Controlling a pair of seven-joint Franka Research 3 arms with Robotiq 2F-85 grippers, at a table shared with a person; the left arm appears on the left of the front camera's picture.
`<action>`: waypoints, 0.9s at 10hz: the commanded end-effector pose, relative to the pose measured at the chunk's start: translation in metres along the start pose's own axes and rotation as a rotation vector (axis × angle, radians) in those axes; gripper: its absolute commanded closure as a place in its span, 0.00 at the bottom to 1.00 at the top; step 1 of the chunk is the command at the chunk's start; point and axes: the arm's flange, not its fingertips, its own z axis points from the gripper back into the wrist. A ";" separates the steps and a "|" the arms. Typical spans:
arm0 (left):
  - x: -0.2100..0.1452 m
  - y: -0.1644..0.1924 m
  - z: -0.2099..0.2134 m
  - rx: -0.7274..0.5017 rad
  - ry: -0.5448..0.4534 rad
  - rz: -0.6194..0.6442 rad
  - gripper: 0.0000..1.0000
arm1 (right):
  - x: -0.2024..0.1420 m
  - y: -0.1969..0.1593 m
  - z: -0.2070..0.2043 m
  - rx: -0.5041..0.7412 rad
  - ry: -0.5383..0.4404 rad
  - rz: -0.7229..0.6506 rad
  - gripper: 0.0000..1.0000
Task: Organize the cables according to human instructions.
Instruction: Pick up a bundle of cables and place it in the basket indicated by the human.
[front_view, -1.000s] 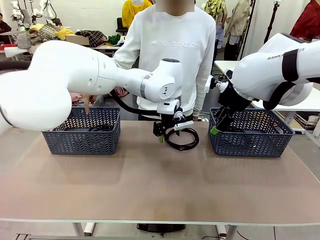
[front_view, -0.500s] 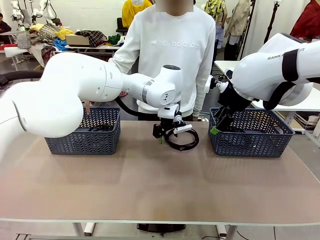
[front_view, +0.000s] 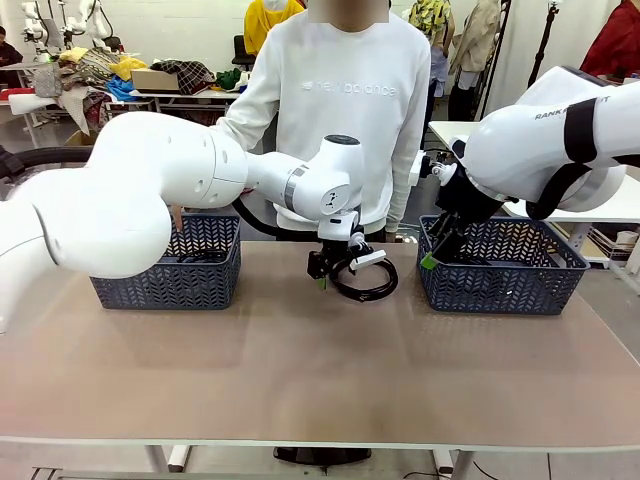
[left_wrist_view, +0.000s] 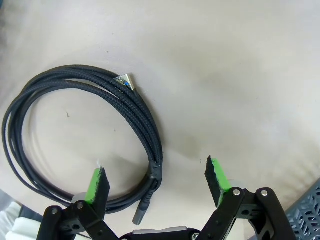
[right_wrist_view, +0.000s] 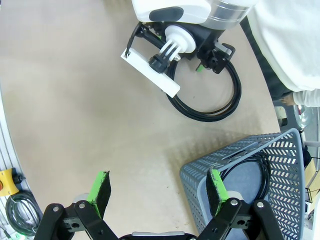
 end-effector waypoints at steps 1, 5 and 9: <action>-0.003 0.007 0.000 -0.019 0.025 0.013 0.00 | 0.000 0.001 0.000 -0.003 0.000 0.002 0.00; -0.004 0.008 -0.007 -0.025 0.024 0.019 0.00 | 0.000 0.001 0.000 -0.003 0.000 0.002 0.00; -0.005 0.009 -0.007 -0.047 0.014 0.029 0.19 | 0.000 0.001 0.000 -0.003 0.000 0.002 0.00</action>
